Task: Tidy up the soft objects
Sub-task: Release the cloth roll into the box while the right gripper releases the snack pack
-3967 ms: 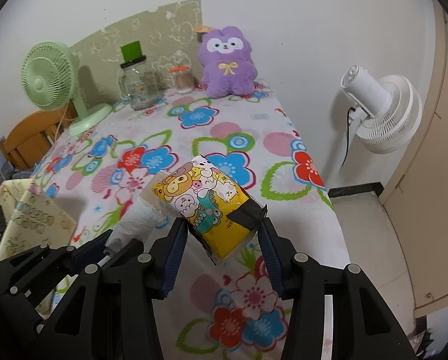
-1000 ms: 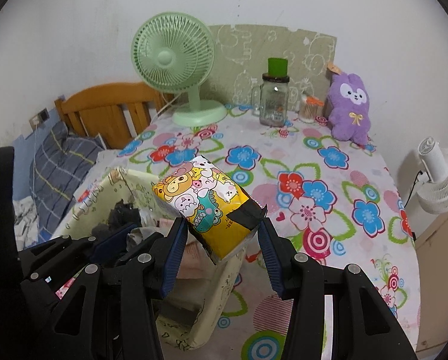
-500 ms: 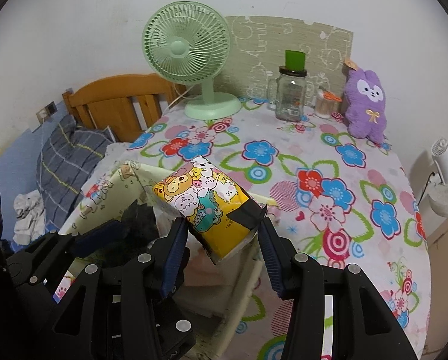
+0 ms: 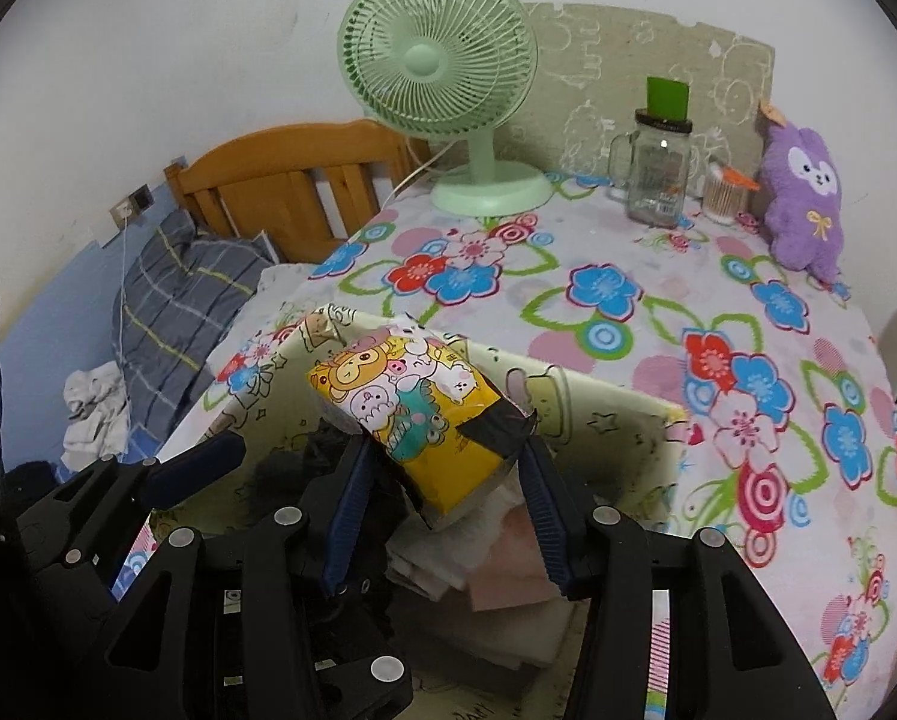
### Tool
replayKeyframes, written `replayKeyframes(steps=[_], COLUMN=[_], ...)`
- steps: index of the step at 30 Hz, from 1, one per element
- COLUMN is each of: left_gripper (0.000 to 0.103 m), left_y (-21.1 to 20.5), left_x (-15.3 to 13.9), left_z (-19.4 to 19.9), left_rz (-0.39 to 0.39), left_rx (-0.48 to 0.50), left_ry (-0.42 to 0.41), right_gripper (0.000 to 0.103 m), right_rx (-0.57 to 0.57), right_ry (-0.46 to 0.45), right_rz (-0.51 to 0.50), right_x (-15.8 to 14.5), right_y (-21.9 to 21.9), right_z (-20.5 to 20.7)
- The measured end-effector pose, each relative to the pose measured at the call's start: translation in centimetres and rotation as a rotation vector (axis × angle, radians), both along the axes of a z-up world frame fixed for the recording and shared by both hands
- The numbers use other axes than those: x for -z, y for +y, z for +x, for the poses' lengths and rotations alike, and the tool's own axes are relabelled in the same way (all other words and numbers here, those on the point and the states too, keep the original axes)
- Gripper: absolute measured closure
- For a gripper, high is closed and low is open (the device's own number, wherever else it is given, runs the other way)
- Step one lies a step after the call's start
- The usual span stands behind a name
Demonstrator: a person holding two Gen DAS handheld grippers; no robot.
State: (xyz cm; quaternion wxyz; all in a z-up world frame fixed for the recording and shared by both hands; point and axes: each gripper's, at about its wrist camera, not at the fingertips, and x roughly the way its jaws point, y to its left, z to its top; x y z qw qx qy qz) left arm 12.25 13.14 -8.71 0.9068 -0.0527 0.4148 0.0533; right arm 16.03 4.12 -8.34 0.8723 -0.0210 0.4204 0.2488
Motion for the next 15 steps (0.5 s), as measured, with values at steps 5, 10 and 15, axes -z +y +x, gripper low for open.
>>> replayKeyframes(steps=[5, 10, 15], left_gripper=[0.017, 0.013, 0.010], left_y=[0.22, -0.01, -0.38], left_x=[0.41, 0.44, 0.20], left_z=[0.05, 0.08, 0.01], left_rz=[-0.015, -0.022, -0.011], left_rx=[0.016, 0.027, 0.026], left_ry=[0.007, 0.008, 0.002], right_gripper=[0.028, 0.020, 0.016], right_rx=[0.017, 0.035, 0.041], right_ry=[0.040, 0.038, 0.013], right_rz=[0.010, -0.012, -0.023], right_x=[1.01, 1.14, 0.76], right_y=[0.49, 0.61, 0.02], right_z=[0.66, 0.90, 0.67])
